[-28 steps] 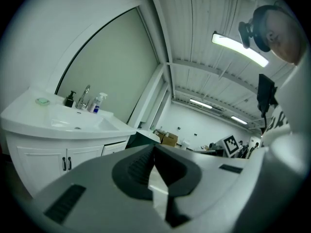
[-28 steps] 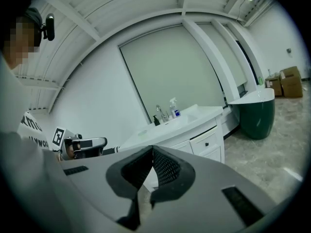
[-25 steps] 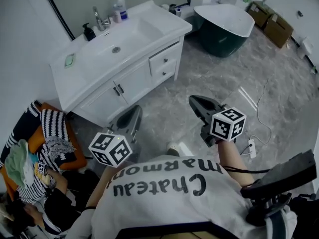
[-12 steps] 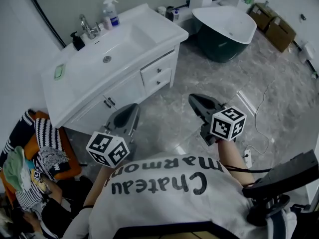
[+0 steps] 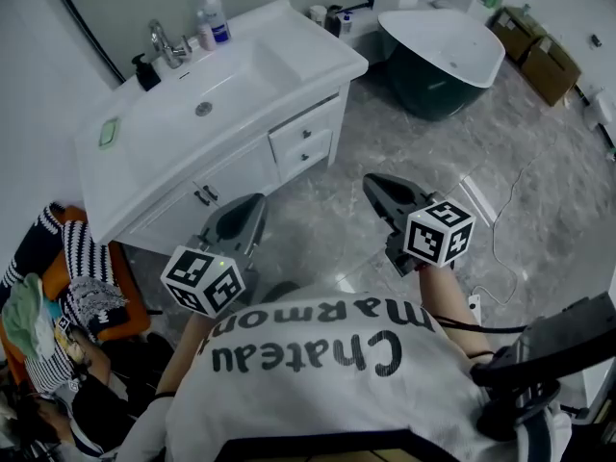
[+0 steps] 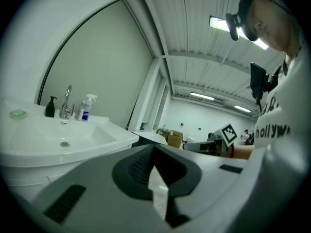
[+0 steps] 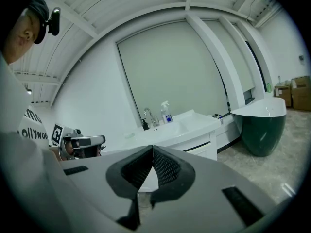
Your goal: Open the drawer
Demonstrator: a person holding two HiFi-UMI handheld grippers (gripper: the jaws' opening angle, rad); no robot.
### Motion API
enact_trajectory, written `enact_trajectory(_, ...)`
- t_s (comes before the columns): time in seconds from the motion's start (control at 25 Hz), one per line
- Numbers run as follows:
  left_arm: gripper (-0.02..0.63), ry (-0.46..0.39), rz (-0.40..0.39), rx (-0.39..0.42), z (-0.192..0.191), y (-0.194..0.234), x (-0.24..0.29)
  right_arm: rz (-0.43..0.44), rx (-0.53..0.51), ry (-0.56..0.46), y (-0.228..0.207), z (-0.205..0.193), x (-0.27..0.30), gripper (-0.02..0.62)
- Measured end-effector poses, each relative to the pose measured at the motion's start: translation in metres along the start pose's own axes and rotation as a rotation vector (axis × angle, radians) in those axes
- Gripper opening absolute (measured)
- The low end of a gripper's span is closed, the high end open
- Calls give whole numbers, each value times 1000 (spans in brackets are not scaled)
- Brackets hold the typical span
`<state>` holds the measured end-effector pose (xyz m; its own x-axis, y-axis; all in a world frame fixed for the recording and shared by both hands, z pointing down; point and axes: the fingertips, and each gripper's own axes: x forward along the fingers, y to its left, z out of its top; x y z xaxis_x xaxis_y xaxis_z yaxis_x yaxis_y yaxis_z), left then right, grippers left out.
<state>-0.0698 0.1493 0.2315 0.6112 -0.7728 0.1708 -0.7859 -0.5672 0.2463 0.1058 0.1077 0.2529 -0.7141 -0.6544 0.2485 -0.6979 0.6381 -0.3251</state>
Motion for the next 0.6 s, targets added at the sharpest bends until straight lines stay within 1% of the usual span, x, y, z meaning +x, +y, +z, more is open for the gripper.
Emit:
enact_trajectory(0.12,9,-16,14,-50,2,10,2,3,-7,6,-1,-4,6,9)
enact_trajectory(0.36,9,-16,28,-147,0,30,15,14,9,22,-10,-9,23,9)
enact_trajectory(0.44,9,-19,27,-155,3,38,23,10,14,24,-17,-9,29,9)
enact_trajectory(0.6,9,-15,19,-139,11,53,46,4,32,20,-32,-2,46,9)
